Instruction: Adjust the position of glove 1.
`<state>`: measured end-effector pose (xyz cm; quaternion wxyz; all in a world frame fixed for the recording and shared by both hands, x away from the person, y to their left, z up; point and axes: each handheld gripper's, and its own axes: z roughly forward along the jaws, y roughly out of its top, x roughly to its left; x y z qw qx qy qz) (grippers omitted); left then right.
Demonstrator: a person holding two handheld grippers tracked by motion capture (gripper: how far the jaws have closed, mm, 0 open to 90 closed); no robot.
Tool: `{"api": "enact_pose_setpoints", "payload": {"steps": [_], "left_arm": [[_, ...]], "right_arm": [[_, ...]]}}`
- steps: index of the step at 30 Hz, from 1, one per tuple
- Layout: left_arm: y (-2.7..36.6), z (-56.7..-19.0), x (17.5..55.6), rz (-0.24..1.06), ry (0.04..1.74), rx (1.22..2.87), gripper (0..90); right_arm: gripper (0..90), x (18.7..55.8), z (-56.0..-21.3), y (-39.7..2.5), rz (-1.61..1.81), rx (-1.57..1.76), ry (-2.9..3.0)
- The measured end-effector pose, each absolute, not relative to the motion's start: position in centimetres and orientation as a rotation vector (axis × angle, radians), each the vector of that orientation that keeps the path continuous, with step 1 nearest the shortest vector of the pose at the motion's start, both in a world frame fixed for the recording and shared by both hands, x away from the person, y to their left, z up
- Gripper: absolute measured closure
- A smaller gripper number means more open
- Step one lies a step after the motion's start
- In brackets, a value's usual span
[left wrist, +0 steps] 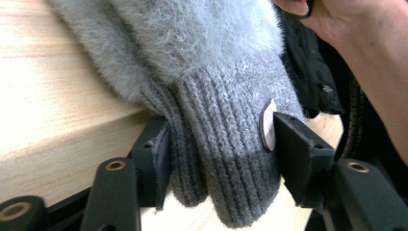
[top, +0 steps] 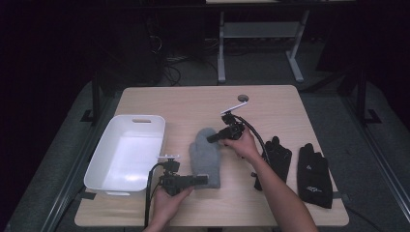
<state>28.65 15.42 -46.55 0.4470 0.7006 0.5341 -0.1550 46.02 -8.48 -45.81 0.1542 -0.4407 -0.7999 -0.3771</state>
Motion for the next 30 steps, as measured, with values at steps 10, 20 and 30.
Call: {"api": "enact_pose_setpoints", "payload": {"steps": [10,20,30], "left_arm": [[14.4,-45.9,28.6,-0.38,1.276,1.751,45.8],[13.7,-44.1,28.5,-0.357,1.224,1.781,45.7],[13.6,-41.7,28.6,-0.319,1.177,1.806,45.2]], "right_arm": [[75.0,45.0,-43.6,-10.9,-1.143,-1.311,-2.253],[74.9,44.0,-42.2,-12.8,-1.206,-1.382,-2.162],[74.7,43.2,-39.9,-13.8,-1.285,-1.393,-2.131]]}}
